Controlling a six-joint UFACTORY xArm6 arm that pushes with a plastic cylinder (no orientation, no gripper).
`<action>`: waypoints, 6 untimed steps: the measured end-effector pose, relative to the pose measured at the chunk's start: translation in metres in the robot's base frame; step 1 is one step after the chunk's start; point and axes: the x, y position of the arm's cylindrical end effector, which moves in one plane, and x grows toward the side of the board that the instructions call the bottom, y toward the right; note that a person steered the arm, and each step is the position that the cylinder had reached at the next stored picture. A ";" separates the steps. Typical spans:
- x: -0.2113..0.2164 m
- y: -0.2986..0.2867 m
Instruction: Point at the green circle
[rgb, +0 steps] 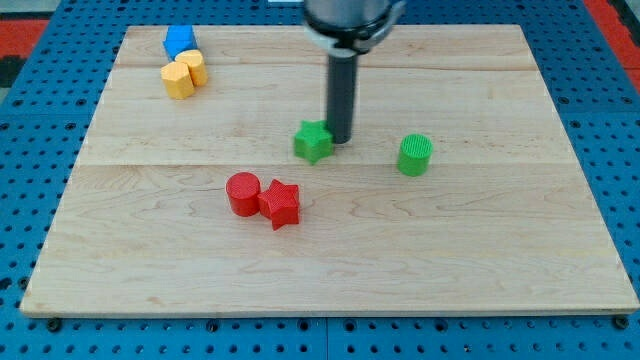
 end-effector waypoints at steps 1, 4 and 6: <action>-0.018 -0.008; -0.007 0.019; -0.008 0.201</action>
